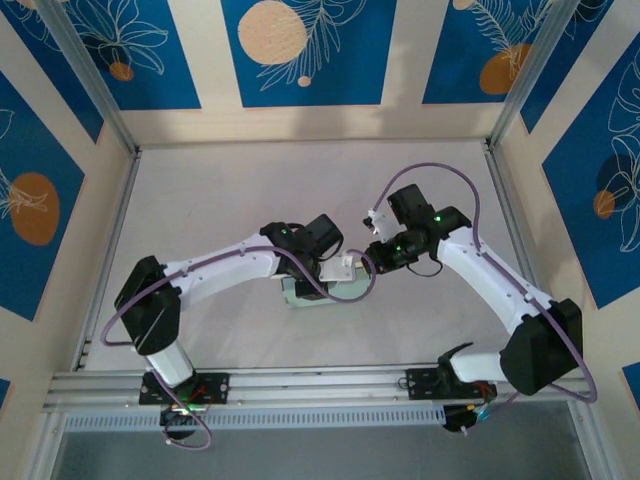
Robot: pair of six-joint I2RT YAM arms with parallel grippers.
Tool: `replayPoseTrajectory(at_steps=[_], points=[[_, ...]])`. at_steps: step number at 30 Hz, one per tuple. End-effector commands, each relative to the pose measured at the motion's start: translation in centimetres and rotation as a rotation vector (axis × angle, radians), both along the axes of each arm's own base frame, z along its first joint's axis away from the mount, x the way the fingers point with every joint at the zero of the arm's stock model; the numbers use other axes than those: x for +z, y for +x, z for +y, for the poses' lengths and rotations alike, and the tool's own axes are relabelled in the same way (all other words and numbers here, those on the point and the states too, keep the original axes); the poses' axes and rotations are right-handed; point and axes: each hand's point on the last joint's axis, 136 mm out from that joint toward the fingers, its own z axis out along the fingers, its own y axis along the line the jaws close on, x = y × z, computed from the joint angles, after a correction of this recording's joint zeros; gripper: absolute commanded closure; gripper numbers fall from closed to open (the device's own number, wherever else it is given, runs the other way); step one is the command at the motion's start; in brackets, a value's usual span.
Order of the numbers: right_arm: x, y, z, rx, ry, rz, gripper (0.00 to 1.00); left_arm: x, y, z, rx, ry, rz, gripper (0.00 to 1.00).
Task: Fold the paper box
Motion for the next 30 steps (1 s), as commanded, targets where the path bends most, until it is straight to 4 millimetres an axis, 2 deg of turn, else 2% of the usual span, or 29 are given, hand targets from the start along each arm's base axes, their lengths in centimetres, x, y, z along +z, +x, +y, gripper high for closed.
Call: replayPoseTrajectory(at_steps=[1, 7, 10, 16, 21, 25, 30], points=[[1.5, -0.3, 0.5, 0.011, 0.048, -0.064, 0.72, -1.1, -0.7, 0.4, -0.013, 0.034, 0.071, 0.65], [2.6, -0.7, -0.1, 0.069, 0.028, -0.157, 0.72, -1.1, -0.8, 0.5, -0.011, 0.038, 0.085, 0.66], [1.9, -0.8, -0.4, 0.092, -0.003, -0.142, 0.73, -1.2, -0.7, 0.7, -0.01, 0.045, 0.082, 0.67], [1.3, -1.0, -1.2, 0.194, -0.102, -0.218, 0.65, -1.1, -0.7, 0.8, -0.008, 0.043, 0.084, 0.67], [0.4, -1.5, -1.6, 0.253, -0.136, -0.235, 0.64, -1.0, -0.6, 0.8, -0.006, 0.04, 0.086, 0.67], [-0.3, -1.4, -1.4, 0.256, -0.141, -0.212, 0.68, -1.0, -0.6, 0.9, -0.004, 0.037, 0.087, 0.68], [0.5, -1.3, -0.7, 0.254, -0.104, -0.199, 0.83, -0.9, -0.5, 0.8, -0.005, 0.033, 0.087, 0.69]])
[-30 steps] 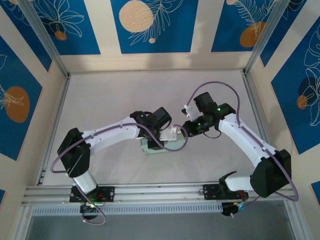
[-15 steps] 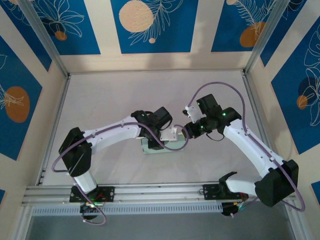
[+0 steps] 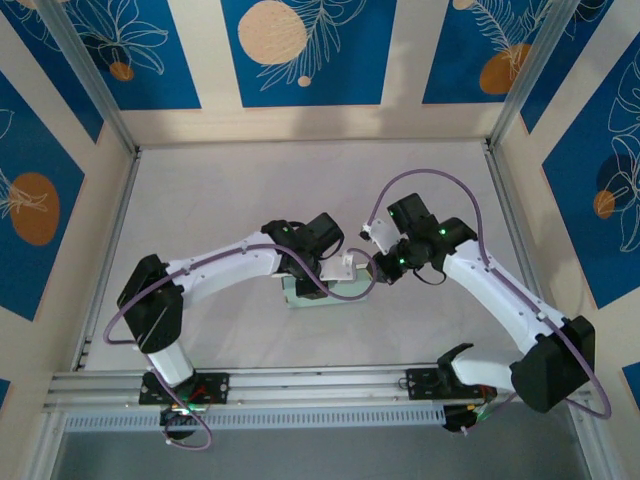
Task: Fold the paper box
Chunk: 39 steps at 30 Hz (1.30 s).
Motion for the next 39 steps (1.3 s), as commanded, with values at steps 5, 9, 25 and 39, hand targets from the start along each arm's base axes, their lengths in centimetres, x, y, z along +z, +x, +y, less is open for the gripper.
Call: replayPoseTrajectory(at_steps=[5, 9, 25, 39], points=[[1.5, -0.6, 1.6, 0.021, 0.084, 0.057, 0.91, -0.9, -0.7, 0.6, -0.015, 0.031, 0.068, 0.7], [2.0, -0.4, 1.9, -0.024, 0.09, 0.102, 0.91, -1.1, -0.7, 0.7, -0.015, 0.036, 0.074, 0.71], [-0.2, 0.0, 2.1, -0.245, 0.046, 0.229, 1.0, -1.2, -0.5, 0.5, 0.001, 0.038, 0.077, 0.71], [-3.1, -0.2, 1.3, -0.425, -0.063, 0.162, 1.0, -1.0, 0.0, 0.4, 0.05, 0.019, 0.079, 0.66]])
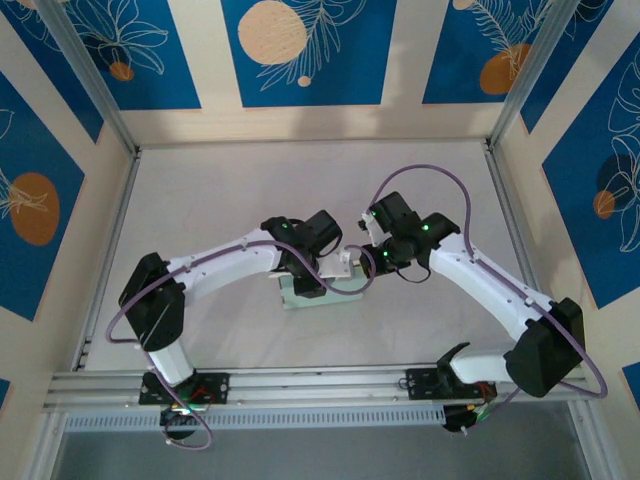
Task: Fold the paper box
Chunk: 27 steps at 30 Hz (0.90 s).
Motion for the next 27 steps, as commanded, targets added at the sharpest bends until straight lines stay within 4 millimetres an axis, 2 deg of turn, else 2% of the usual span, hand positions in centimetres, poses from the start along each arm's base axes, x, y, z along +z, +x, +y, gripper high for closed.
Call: replayPoseTrajectory(at_steps=[1, 4, 10, 14, 17, 20, 23, 25, 27], points=[[-2.5, -1.2, -0.4, -0.048, -0.071, 0.035, 1.0, -0.7, -0.1, -0.3, 0.02, -0.014, 0.049, 0.64], [-2.7, -1.3, -0.7, -0.048, -0.104, -0.013, 1.0, 0.2, 0.5, -0.5, 0.052, -0.053, 0.03, 0.59], [-3.2, -1.3, -2.0, -0.072, -0.151, -0.077, 1.0, 3.0, 1.8, 0.0, 0.141, -0.167, -0.016, 0.42], [-2.6, -1.0, -2.5, -0.092, -0.15, -0.117, 1.0, 5.9, 1.7, 0.5, 0.202, -0.296, -0.005, 0.36], [-2.4, -0.9, -2.5, -0.096, -0.149, -0.131, 1.0, 9.1, 0.8, 0.9, 0.221, -0.417, -0.008, 0.35], [-2.1, -0.9, -2.3, -0.09, -0.139, -0.141, 1.0, 11.2, 1.2, 2.6, 0.306, -0.465, -0.061, 0.36], [-1.9, -0.8, -2.2, -0.074, -0.138, -0.152, 1.0, 12.7, 2.0, 5.5, 0.428, -0.464, -0.124, 0.43], [-1.8, -0.8, -2.3, -0.067, -0.146, -0.159, 1.0, 12.9, 1.9, 7.3, 0.499, -0.437, -0.131, 0.51], [-1.9, -0.9, -2.3, -0.059, -0.154, -0.163, 1.0, 12.1, 0.7, 8.7, 0.529, -0.395, -0.1, 0.53]])
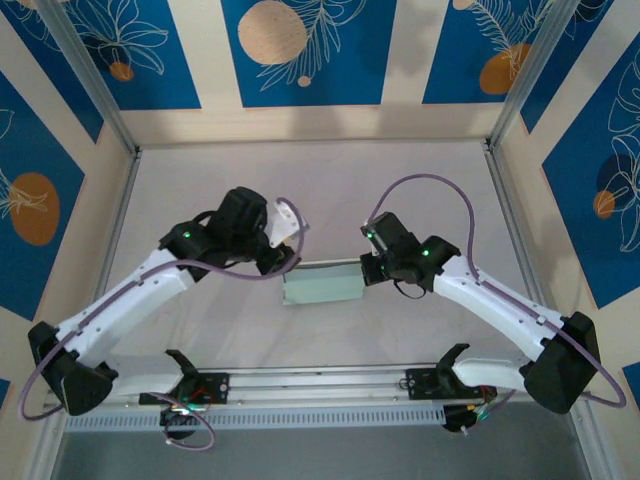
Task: Fold the paper box
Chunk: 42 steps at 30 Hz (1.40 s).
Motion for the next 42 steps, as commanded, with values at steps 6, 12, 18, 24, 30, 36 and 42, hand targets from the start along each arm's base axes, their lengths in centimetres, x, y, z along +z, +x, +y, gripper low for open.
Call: replayPoseTrajectory(at_steps=[6, 12, 18, 24, 30, 36, 42], points=[[-1.9, -1.7, -0.8, 0.038, -0.079, 0.046, 1.0, -4.9, -3.2, 4.7, 0.154, 0.124, 0.194, 0.5], [-1.8, -1.7, -0.3, 0.056, -0.084, 0.044, 1.0, -6.2, -3.6, 4.8, 0.129, 0.163, 0.232, 0.56], [-1.8, -1.7, -0.2, 0.059, -0.089, 0.045, 1.0, -7.8, -3.6, 4.3, 0.113, 0.205, 0.287, 0.67], [-2.0, -1.7, -0.1, 0.063, -0.088, 0.05, 1.0, -8.7, -2.9, 4.0, 0.136, 0.21, 0.294, 0.72], [-2.3, -1.8, 0.1, 0.069, -0.09, 0.055, 1.0, -9.0, -2.7, 3.1, 0.13, 0.183, 0.32, 0.78], [-2.5, -1.8, 0.3, 0.074, -0.09, 0.059, 1.0, -7.8, -2.1, 3.9, 0.132, 0.208, 0.244, 0.73], [-2.8, -1.9, 0.4, 0.077, -0.095, 0.067, 1.0, -7.1, -1.4, 4.9, 0.144, 0.239, 0.159, 0.66]])
